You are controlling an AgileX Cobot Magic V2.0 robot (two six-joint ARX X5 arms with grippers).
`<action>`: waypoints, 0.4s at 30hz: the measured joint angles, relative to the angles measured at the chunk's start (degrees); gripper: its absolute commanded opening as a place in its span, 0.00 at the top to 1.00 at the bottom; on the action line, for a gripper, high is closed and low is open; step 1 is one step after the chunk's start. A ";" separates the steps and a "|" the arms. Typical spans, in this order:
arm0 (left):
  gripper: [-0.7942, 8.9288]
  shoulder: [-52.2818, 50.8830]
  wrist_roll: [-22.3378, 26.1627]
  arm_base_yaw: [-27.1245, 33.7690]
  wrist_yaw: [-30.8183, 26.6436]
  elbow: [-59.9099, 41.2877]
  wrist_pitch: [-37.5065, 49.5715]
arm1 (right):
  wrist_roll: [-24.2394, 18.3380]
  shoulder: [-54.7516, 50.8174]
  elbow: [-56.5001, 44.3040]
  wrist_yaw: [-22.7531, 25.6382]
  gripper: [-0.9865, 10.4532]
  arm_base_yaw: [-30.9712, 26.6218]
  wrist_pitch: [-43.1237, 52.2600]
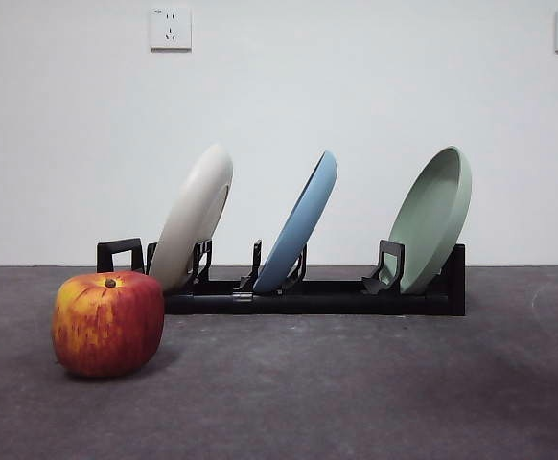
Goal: Take the yellow plate from the plate rack,put the plate on the table,take the apple from the table,put the apple in the plate
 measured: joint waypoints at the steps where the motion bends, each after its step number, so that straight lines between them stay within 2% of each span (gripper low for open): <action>1: 0.93 0.00 -0.90 0.00 0.00 0.00 0.07 | 0.94 0.00 0.02 -0.04 0.93 0.00 -0.11; 8: 0.93 0.31 -10.08 0.00 0.28 1.07 -0.46 | 6.54 1.88 2.78 -0.13 0.93 0.00 -2.16; 12: 0.93 1.70 -12.96 0.00 0.96 4.52 -1.09 | 8.07 5.35 6.54 -0.13 0.93 0.00 -2.82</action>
